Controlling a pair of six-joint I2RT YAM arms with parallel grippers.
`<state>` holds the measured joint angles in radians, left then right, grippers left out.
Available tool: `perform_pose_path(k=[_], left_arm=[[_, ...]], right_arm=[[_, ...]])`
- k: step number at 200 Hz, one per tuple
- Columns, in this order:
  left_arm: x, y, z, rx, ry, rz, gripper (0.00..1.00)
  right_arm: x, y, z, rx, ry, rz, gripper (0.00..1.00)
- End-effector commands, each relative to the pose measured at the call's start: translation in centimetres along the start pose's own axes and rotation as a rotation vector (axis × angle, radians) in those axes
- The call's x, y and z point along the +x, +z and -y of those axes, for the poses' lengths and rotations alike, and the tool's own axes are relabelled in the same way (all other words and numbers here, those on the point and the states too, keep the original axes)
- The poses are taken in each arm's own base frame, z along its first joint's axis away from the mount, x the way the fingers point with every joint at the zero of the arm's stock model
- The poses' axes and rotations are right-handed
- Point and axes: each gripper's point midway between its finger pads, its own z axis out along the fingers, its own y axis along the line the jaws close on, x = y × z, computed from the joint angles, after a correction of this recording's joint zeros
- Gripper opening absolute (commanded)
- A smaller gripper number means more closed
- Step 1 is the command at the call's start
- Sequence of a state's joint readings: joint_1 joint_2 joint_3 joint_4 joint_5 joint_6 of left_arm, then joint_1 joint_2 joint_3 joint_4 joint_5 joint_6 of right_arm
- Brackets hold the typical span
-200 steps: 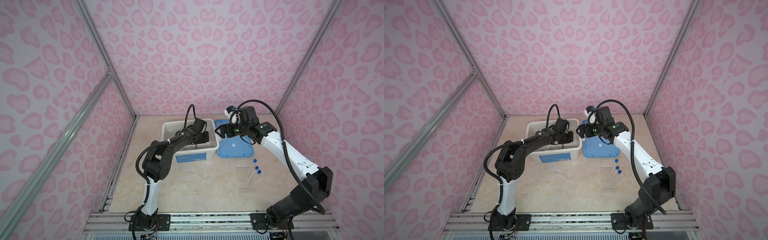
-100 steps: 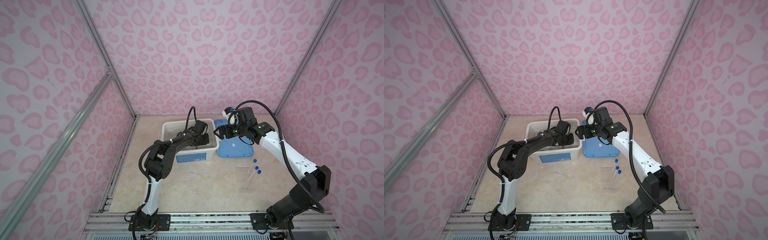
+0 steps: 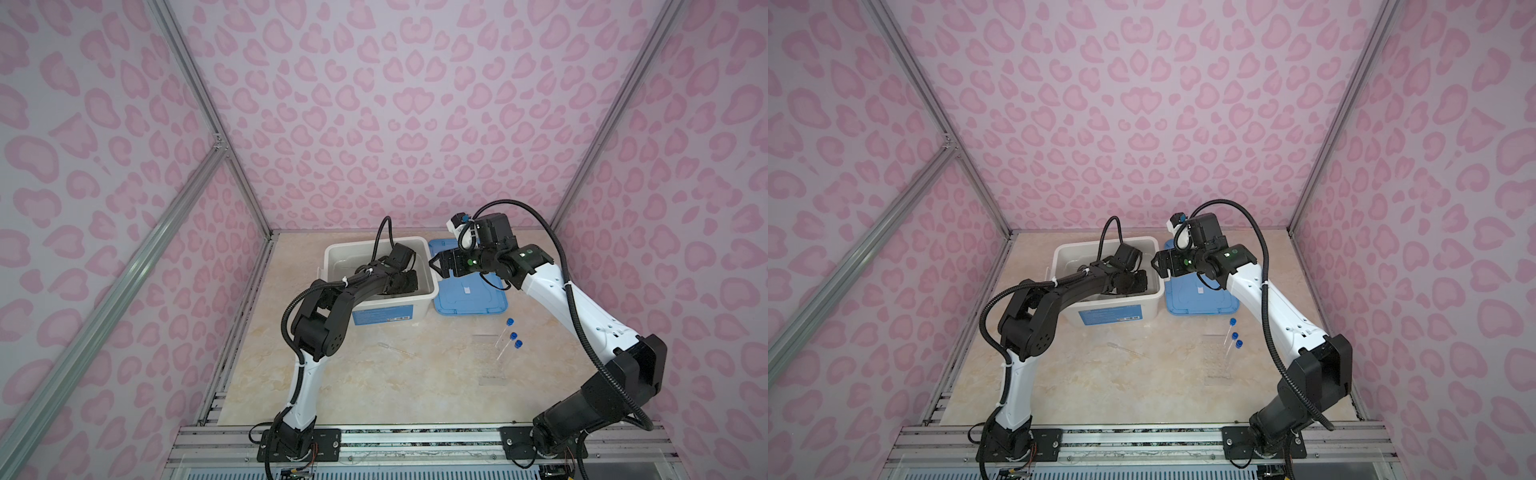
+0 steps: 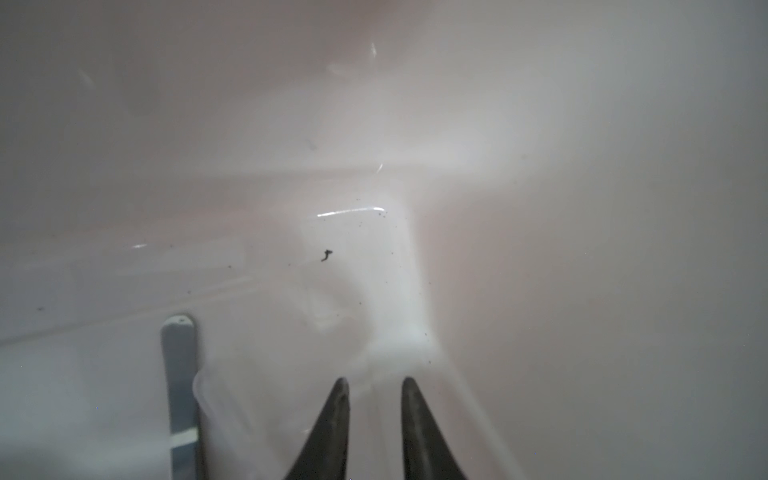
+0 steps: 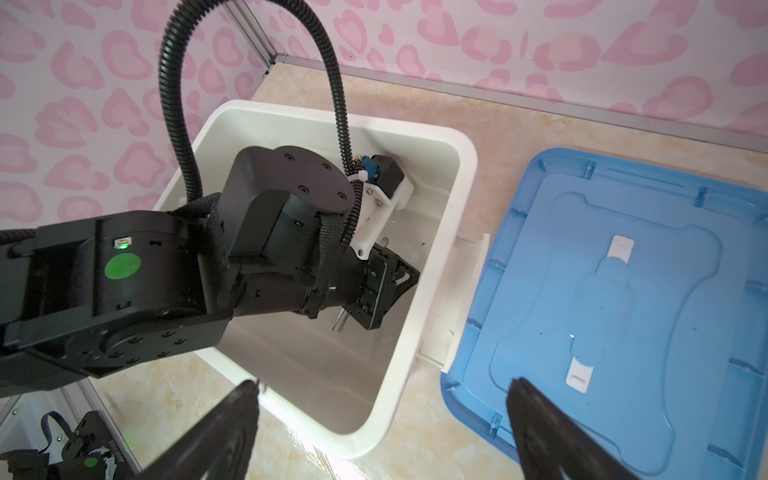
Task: Organize the chemistry lab equipment
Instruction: 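Move the left gripper to the second dropper while right draws back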
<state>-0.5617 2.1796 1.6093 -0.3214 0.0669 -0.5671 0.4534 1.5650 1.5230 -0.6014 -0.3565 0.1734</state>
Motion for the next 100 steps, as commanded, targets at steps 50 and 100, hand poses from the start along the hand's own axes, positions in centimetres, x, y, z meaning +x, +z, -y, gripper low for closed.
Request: perform_pose_path(k=[50,100], left_arm=[[-4.6,-12.4,2.6,0.054,0.010,0.226,0.92],[-5.1,-19.0,3.5,0.101,0.007,0.329,0.97]], right_arm=[[-1.1,-2.2,-0.3,0.023,-0.023,0.032,0.94],[-1.5,-4.0,-0.6,0.033,-0.024,0.060,0.94]])
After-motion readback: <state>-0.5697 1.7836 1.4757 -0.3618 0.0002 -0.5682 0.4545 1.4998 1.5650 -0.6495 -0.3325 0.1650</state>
